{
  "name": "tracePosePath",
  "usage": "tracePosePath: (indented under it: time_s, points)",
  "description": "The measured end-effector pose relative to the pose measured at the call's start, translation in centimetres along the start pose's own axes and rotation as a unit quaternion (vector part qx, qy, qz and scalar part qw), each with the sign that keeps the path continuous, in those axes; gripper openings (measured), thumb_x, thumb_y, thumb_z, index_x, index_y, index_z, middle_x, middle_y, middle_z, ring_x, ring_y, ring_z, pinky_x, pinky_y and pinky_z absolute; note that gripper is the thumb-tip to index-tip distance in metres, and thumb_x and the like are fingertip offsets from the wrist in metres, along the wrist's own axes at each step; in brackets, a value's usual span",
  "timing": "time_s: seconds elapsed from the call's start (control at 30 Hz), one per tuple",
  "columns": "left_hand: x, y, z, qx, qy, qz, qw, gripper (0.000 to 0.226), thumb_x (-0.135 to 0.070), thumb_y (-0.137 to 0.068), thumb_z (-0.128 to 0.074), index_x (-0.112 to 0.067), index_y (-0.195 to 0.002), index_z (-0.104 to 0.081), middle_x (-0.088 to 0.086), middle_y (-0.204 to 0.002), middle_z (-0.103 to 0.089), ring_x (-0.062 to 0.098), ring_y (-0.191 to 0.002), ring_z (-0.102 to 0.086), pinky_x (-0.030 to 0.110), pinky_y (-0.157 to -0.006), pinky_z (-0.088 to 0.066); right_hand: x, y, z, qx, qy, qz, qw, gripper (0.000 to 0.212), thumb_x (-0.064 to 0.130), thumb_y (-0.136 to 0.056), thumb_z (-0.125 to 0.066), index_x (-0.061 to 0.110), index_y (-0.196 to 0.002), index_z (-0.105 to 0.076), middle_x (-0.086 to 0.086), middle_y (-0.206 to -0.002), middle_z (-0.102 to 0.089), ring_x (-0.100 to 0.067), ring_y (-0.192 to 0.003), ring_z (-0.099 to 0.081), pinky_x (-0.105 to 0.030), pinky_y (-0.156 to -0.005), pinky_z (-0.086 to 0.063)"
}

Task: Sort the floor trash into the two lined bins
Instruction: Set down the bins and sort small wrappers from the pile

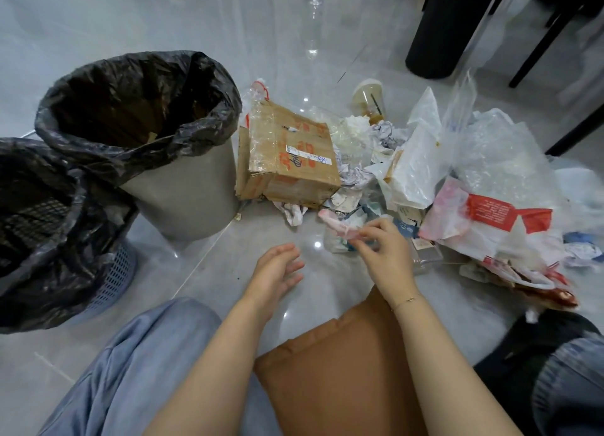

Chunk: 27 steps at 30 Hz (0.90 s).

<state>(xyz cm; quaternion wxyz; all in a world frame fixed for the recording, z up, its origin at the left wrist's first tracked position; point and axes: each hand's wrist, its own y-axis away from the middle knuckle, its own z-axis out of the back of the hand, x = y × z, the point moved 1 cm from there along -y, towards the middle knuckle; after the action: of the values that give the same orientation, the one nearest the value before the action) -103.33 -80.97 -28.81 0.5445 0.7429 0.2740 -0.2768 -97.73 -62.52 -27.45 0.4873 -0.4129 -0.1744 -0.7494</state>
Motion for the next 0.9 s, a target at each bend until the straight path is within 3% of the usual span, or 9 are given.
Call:
tracePosePath:
  time_s: [0.1, 0.23, 0.43, 0.53, 0.6, 0.63, 0.7, 0.77, 0.9]
  points:
    - [0.1, 0.7, -0.4, 0.069, 0.048, 0.027, 0.996, 0.032, -0.027, -0.094, -0.06, -0.018, -0.123, -0.051, 0.01, -0.127, -0.055, 0.026, -0.112, -0.06, 0.043, -0.092, -0.052, 1.7, 0.8, -0.1, 0.072, -0.07, 0.023, 0.995, 0.012, 0.012, -0.081, -0.072, 0.024, -0.079, -0.074, -0.001, -0.083, -0.061, -0.009, -0.075, -0.055, -0.017, -0.064, -0.041]
    - [-0.6, 1.5, -0.8, 0.161, 0.097, 0.012, 0.982, 0.038, -0.04, -0.093, -0.056, -0.022, -0.126, -0.055, 0.014, -0.124, -0.063, 0.028, -0.11, -0.065, 0.046, -0.092, -0.054, 2.2, 1.7, -0.5, 0.152, -0.068, 0.023, 0.986, 0.023, 0.012, -0.081, -0.072, 0.034, -0.073, -0.068, 0.001, -0.075, -0.062, -0.011, -0.07, -0.054, -0.023, -0.065, -0.041]
    - [0.1, 1.6, -0.9, 0.123, 0.018, -0.078, 0.989, 0.03, -0.015, -0.09, -0.062, 0.001, -0.116, -0.06, 0.018, -0.112, -0.068, 0.029, -0.103, -0.066, 0.029, -0.086, -0.057, 2.3, 1.7, -0.4, 0.201, -0.04, 0.006, 0.979, 0.02, 0.021, -0.08, -0.074, 0.039, -0.08, -0.068, 0.009, -0.081, -0.063, -0.004, -0.069, -0.053, -0.018, -0.065, -0.042]
    - [0.0, 1.1, -0.4, 0.082, 0.035, -0.102, 0.991, 0.02, -0.013, -0.092, -0.061, 0.002, -0.106, -0.059, 0.022, -0.096, -0.07, 0.024, -0.093, -0.07, 0.026, -0.085, -0.056, 1.1, 1.2, -0.2, 0.105, -0.076, -0.09, 0.988, 0.014, 0.026, -0.081, -0.07, 0.029, -0.093, -0.066, 0.008, -0.086, -0.062, -0.009, -0.08, -0.058, -0.019, -0.072, -0.047]
    - [-0.2, 0.6, 0.0, 0.061, 0.037, -0.113, 0.991, 0.024, -0.016, -0.092, -0.062, 0.001, -0.107, -0.058, 0.029, -0.099, -0.069, 0.028, -0.098, -0.069, 0.026, -0.087, -0.054, -1.2, 0.7, -0.1, 0.003, -0.072, -0.219, 0.973, 0.014, 0.035, -0.079, -0.063, 0.021, -0.079, -0.058, 0.006, -0.073, -0.056, -0.019, -0.077, -0.059, -0.037, -0.077, -0.052]
    - [-0.2, 0.3, 0.2, 0.05, 0.042, -0.112, 0.992, 0.024, -0.016, -0.091, -0.063, 0.001, -0.108, -0.059, 0.029, -0.102, -0.068, 0.029, -0.101, -0.068, 0.025, -0.087, -0.053, -2.3, 0.4, -0.1, -0.012, -0.086, -0.284, 0.955, 0.025, 0.041, -0.078, -0.06, 0.019, -0.072, -0.052, 0.004, -0.067, -0.051, -0.024, -0.072, -0.058, -0.046, -0.078, -0.053]
    - [-0.3, 0.0, 0.5, 0.029, 0.053, -0.106, 0.992, 0.018, -0.012, -0.089, -0.065, -0.003, -0.104, -0.062, 0.024, -0.102, -0.07, 0.026, -0.1, -0.069, 0.022, -0.083, -0.053, -3.3, 0.0, -0.4, 0.02, -0.123, -0.38, 0.916, 0.039, 0.048, -0.081, -0.061, 0.011, -0.08, -0.049, -0.004, -0.071, -0.05, -0.032, -0.072, -0.061, -0.054, -0.078, -0.055]
    - [-0.3, -0.3, 0.4, 0.02, 0.052, -0.102, 0.993, 0.014, -0.008, -0.087, -0.066, -0.007, -0.101, -0.065, 0.014, -0.095, -0.071, 0.017, -0.088, -0.071, 0.022, -0.08, -0.052, -3.7, -0.8, -0.7, 0.039, -0.122, -0.401, 0.907, 0.049, 0.051, -0.082, -0.062, 0.006, -0.094, -0.05, -0.008, -0.078, -0.054, -0.036, -0.08, -0.065, -0.054, -0.079, -0.056]
    - [-0.4, -0.3, 0.3, 0.025, 0.037, -0.106, 0.993, 0.019, -0.003, -0.087, -0.065, -0.01, -0.104, -0.066, 0.006, -0.1, -0.071, 0.011, -0.085, -0.071, 0.024, -0.085, -0.052, -3.5, -2.3, -1.6, -0.024, -0.194, -0.396, 0.897, 0.031, 0.03, -0.088, -0.064, 0.005, -0.104, -0.054, -0.012, -0.081, -0.057, -0.029, -0.067, -0.06, -0.047, -0.066, -0.058]
